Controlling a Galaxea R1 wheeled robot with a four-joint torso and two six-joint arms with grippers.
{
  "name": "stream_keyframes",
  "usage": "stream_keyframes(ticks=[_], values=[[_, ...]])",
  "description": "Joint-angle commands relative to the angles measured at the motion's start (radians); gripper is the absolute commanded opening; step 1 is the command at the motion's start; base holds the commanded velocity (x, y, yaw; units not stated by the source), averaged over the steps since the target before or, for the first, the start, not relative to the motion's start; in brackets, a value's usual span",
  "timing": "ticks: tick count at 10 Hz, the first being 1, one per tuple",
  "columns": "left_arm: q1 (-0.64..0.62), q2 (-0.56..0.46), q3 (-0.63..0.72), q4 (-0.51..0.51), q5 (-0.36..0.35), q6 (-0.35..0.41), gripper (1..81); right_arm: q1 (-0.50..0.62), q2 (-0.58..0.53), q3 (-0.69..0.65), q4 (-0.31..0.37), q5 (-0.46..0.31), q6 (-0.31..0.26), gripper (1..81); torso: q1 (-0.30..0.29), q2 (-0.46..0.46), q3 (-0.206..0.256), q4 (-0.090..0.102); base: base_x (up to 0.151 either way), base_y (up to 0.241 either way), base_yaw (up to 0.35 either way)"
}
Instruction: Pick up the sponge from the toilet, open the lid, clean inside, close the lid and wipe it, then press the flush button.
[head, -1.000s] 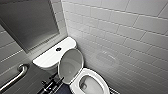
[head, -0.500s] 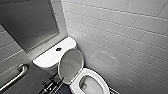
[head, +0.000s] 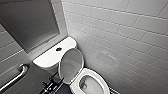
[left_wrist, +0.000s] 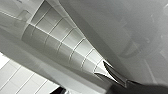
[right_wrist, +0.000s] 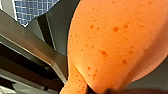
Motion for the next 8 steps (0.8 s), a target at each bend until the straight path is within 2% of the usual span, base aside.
stream_keyframes(ticks=[1,3,5,8], values=[[-0.101,-0.044,-0.041,-0.019,-0.029,-0.011,81.1,-0.024,0.013,0.042,-0.030,-0.106,-0.002,1.0,0.000,0.000,0.000,0.000,0.000,0.000,0.000],[-0.083,-0.065,-0.041,-0.021,-0.032,-0.013,81.1,-0.023,0.015,0.041,-0.030,-0.106,-0.002,1.0,0.000,0.000,0.000,0.000,0.000,0.000,0.000],[-0.060,-0.079,-0.096,-0.009,-0.037,-0.016,81.1,-0.023,0.015,0.040,-0.030,-0.106,-0.002,1.0,0.000,0.000,0.000,0.000,0.000,0.000,0.000],[-0.035,-0.105,-0.124,0.024,-0.070,-0.042,81.1,-0.020,0.015,0.040,-0.030,-0.112,-0.002,1.0,0.000,0.000,0.000,0.000,0.000,0.000,0.000]])
